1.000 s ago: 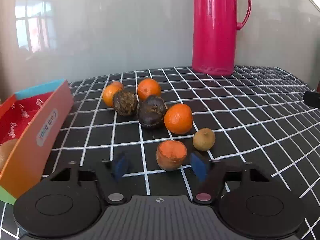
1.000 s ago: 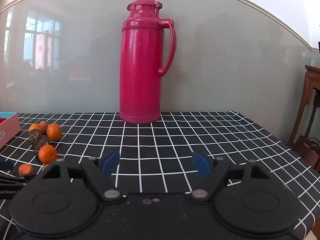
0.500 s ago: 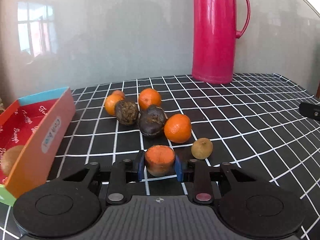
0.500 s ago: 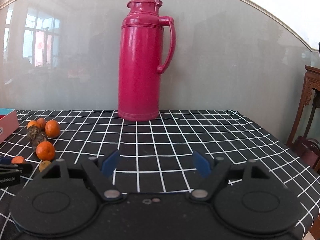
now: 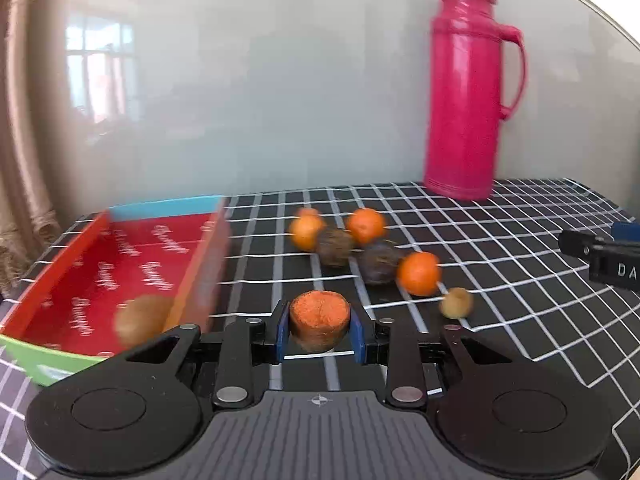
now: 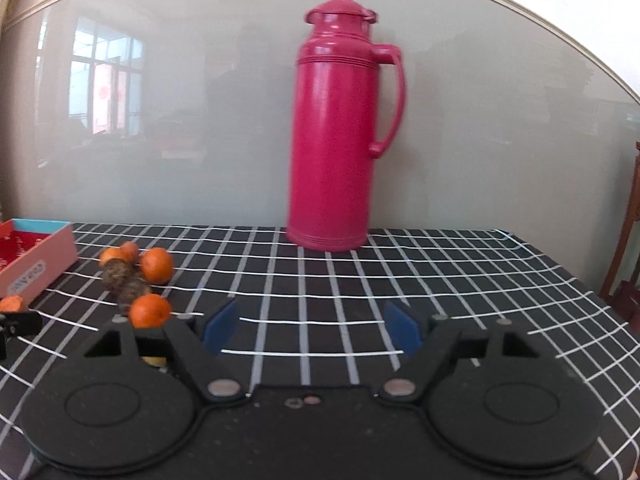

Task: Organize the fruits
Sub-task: 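Carry the carrot piece into the box and open the left gripper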

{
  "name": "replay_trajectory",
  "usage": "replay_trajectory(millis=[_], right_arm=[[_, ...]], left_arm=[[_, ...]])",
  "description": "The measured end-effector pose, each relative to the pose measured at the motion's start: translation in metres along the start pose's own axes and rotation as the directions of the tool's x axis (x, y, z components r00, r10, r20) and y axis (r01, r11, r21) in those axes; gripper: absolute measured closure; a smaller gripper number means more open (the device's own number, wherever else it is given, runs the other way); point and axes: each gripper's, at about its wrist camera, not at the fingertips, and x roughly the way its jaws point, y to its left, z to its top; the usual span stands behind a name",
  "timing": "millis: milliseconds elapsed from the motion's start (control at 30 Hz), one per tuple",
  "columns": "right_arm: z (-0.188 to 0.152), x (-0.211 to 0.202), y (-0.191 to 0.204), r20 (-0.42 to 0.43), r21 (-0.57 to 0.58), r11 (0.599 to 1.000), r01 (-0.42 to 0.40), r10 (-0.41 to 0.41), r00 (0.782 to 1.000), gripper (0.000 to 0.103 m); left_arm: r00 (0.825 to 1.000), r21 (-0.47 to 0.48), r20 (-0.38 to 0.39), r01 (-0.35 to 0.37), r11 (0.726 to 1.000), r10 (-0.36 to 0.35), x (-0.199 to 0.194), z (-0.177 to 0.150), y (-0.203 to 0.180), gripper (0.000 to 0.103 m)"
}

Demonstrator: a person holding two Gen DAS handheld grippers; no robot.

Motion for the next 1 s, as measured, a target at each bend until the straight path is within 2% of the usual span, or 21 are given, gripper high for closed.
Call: replay_trajectory(millis=[200, 533, 933, 1000], right_arm=[[0.004, 0.0, 0.031, -0.006, -0.026, 0.999, -0.04, 0.04, 0.999, 0.024], [0.002, 0.003, 0.08, -0.012, -0.082, 0.99, -0.116, 0.116, 0.993, 0.024], [-0.003, 0.013, 0.111, -0.029, -0.12, 0.975, -0.187, 0.185, 0.982, 0.024], [-0.003, 0.014, 0.111, -0.031, -0.126, 0.974, -0.188, 0.186, 0.982, 0.024]], left_arm=[[0.997, -0.056, 0.023, -0.067, 0.996, 0.068, -0.012, -0.003, 0.043, 0.072], [0.983, -0.118, 0.042, -0.174, 0.978, 0.18, -0.014, -0.01, 0.101, 0.072], [0.962, -0.166, 0.013, -0.266, 0.95, 0.272, 0.007, -0.015, 0.134, 0.072], [0.965, -0.182, 0.025, -0.254, 0.95, 0.263, 0.005, -0.014, 0.135, 0.071]])
